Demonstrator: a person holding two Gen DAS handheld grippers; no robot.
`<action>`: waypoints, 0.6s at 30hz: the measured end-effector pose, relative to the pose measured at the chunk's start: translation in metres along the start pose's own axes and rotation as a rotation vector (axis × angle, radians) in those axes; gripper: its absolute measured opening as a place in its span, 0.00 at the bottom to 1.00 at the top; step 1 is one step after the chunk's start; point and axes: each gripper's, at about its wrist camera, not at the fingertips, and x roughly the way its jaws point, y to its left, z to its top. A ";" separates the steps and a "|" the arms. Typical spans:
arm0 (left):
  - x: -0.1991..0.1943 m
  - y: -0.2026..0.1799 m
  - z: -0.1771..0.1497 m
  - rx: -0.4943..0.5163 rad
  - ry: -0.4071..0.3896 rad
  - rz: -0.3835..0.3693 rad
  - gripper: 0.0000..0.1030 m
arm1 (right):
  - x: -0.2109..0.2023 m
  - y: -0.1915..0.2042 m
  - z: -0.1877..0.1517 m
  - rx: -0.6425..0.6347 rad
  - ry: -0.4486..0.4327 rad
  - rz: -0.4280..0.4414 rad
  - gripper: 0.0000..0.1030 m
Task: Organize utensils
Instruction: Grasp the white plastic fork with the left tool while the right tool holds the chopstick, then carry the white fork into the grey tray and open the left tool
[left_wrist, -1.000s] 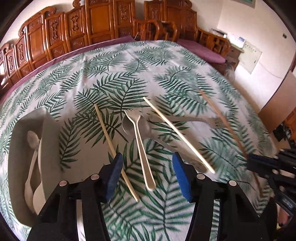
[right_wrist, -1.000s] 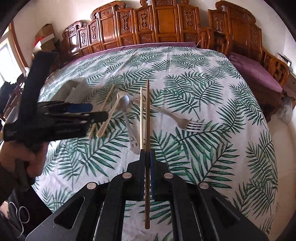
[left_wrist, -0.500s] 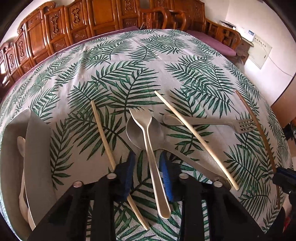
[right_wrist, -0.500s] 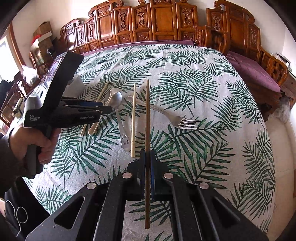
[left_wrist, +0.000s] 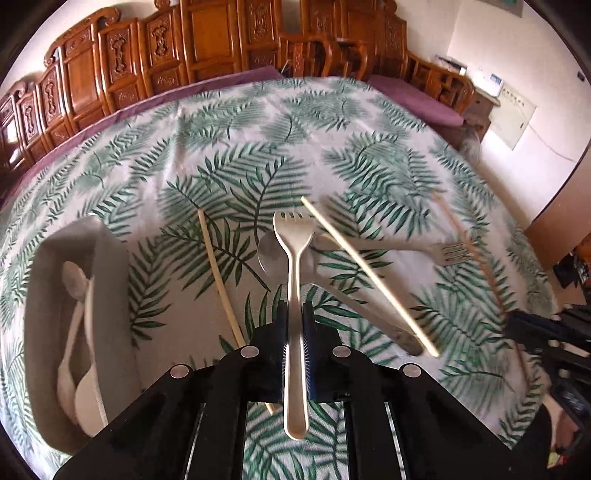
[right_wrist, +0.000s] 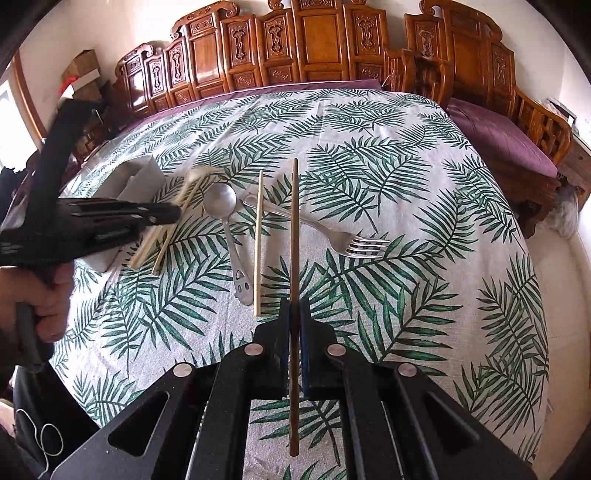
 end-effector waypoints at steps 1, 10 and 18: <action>-0.005 -0.001 0.000 0.000 -0.007 -0.002 0.07 | -0.001 0.001 0.000 0.000 -0.003 0.001 0.06; -0.068 0.009 0.001 0.040 -0.095 -0.010 0.07 | -0.007 0.000 0.004 0.026 -0.016 0.005 0.06; -0.099 0.033 0.000 0.029 -0.131 -0.023 0.07 | -0.023 0.013 0.019 -0.004 -0.029 -0.022 0.06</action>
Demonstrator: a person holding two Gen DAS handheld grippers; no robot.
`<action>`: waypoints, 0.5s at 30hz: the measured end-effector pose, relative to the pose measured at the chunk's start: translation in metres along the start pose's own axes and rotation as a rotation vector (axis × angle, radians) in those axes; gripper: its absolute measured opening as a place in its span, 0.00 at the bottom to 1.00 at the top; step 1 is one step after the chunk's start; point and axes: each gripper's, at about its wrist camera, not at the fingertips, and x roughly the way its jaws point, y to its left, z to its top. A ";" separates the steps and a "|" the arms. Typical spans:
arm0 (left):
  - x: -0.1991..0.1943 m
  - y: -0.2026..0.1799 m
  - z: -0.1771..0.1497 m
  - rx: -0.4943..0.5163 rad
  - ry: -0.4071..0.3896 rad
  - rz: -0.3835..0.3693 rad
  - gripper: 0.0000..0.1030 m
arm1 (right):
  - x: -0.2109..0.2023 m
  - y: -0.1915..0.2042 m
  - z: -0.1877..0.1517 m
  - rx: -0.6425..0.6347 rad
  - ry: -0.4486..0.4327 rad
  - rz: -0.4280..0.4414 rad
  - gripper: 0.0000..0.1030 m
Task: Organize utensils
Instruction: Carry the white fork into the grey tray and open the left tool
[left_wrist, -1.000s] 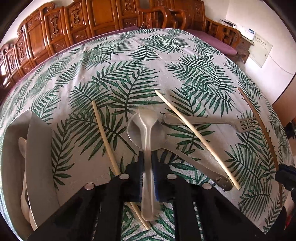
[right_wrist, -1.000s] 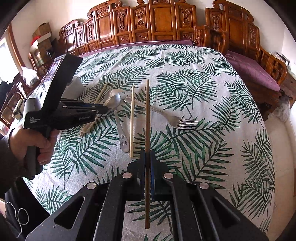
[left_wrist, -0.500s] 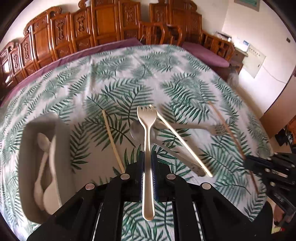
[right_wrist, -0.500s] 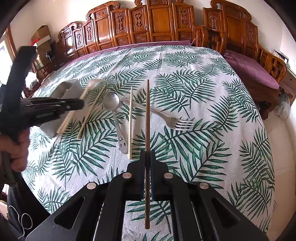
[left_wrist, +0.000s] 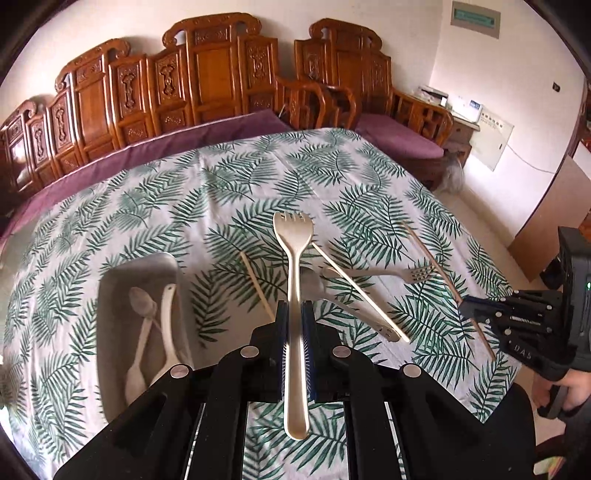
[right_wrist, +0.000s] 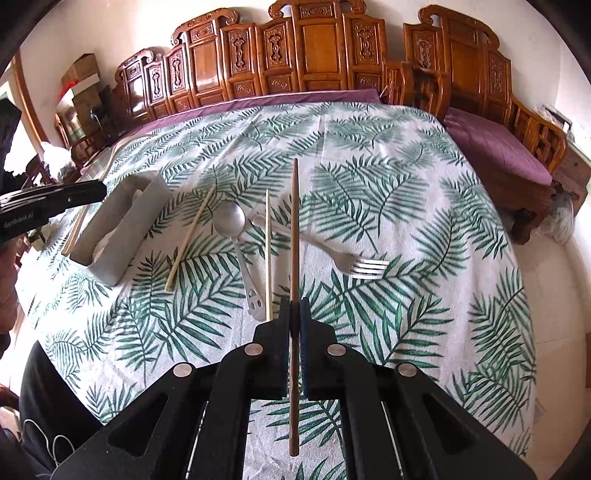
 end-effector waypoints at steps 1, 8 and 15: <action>-0.002 0.002 0.000 -0.002 -0.003 0.001 0.07 | -0.003 0.002 0.003 -0.003 -0.004 -0.003 0.06; -0.013 0.035 -0.006 -0.039 -0.015 -0.025 0.07 | -0.016 0.025 0.025 -0.035 -0.026 -0.018 0.06; -0.020 0.073 -0.018 -0.073 -0.013 -0.025 0.07 | -0.014 0.055 0.044 -0.043 -0.032 -0.008 0.06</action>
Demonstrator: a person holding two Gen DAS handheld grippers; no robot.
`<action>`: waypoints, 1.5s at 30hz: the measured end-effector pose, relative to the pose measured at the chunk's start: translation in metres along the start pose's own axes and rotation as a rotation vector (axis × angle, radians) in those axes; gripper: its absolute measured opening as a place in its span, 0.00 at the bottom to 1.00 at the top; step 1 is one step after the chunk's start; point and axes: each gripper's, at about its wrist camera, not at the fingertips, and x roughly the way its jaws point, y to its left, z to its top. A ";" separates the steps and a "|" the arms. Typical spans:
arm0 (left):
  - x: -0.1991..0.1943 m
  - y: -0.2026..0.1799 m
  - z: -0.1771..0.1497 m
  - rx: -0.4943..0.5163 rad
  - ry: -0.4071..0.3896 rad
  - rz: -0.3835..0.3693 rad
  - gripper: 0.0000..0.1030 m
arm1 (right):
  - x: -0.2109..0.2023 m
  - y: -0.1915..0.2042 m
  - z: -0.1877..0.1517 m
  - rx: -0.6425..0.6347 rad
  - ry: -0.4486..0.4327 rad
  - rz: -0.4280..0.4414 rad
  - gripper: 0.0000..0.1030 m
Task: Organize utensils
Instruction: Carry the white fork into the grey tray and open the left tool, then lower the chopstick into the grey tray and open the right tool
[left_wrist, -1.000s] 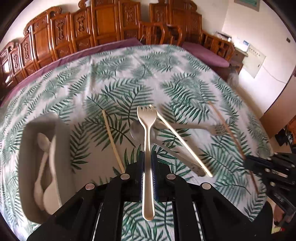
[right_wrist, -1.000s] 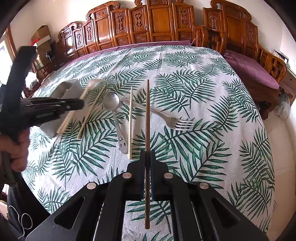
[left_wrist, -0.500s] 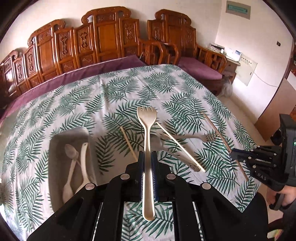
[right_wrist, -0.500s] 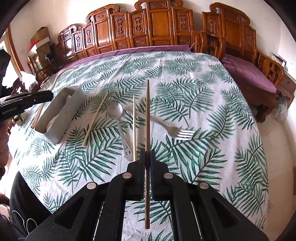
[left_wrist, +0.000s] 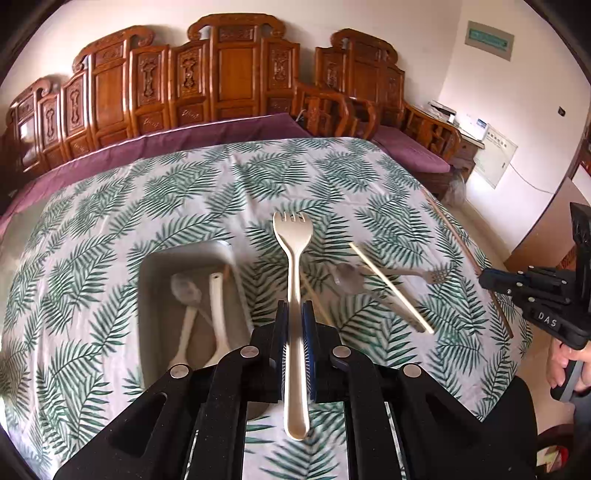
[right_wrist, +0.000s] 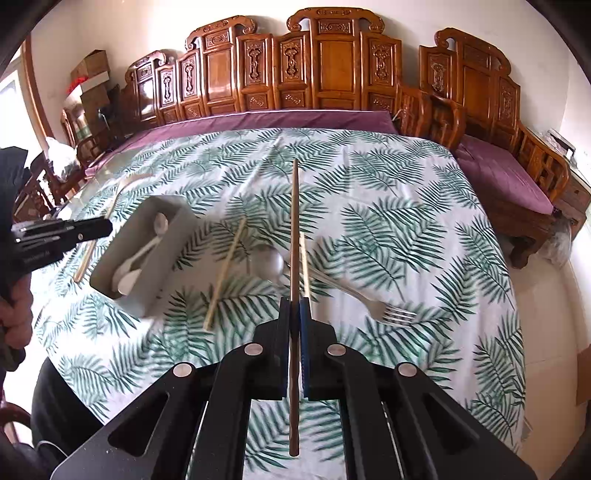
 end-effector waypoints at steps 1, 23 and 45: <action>0.000 0.006 -0.001 -0.006 0.000 0.002 0.07 | 0.001 0.005 0.003 -0.001 -0.001 0.004 0.06; 0.033 0.094 -0.020 -0.117 0.045 0.043 0.07 | 0.052 0.118 0.050 -0.137 0.065 0.097 0.06; -0.006 0.135 -0.033 -0.193 -0.005 0.095 0.21 | 0.129 0.205 0.059 -0.080 0.166 0.258 0.06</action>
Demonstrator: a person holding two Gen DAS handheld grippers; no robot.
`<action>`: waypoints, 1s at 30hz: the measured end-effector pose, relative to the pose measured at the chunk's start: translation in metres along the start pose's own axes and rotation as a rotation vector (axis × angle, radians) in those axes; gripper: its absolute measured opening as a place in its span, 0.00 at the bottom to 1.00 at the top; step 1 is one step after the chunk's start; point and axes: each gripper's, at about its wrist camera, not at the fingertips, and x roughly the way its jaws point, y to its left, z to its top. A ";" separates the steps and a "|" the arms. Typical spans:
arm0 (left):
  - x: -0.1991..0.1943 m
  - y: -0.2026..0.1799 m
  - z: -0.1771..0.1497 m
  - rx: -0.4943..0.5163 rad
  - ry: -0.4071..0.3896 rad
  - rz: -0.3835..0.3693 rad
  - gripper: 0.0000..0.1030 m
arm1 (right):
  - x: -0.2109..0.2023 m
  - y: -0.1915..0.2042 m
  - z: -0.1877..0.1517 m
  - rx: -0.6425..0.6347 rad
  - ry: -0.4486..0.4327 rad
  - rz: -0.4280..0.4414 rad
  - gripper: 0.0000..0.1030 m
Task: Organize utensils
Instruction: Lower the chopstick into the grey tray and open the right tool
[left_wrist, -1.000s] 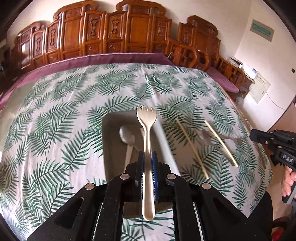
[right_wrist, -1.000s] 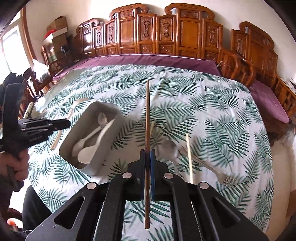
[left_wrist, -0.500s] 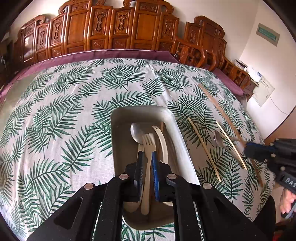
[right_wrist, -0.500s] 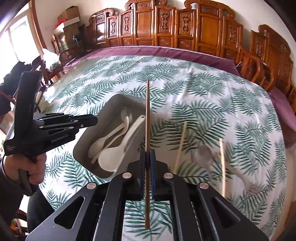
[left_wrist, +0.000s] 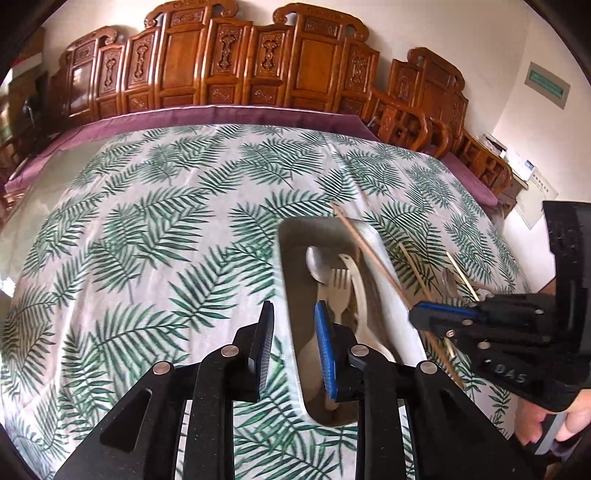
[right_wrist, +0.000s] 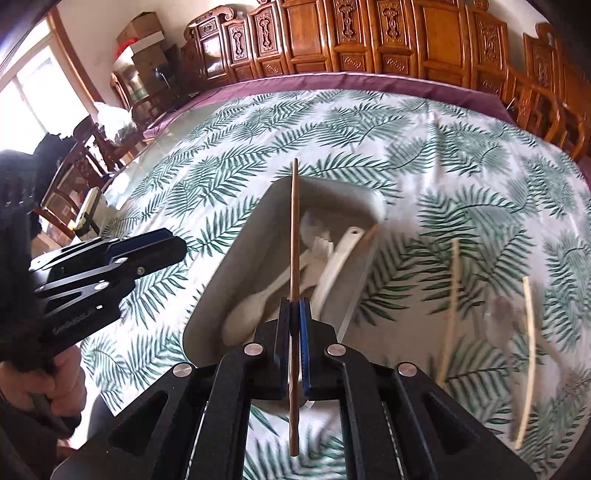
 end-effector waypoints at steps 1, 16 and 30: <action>-0.001 0.002 0.001 -0.003 -0.002 0.003 0.21 | 0.004 0.001 0.001 0.002 0.005 0.001 0.06; -0.018 0.019 -0.005 -0.019 -0.013 0.028 0.21 | 0.044 0.005 0.012 0.033 0.044 0.002 0.06; -0.028 0.000 0.000 0.015 -0.029 0.020 0.21 | 0.001 -0.006 0.009 0.004 -0.044 0.005 0.08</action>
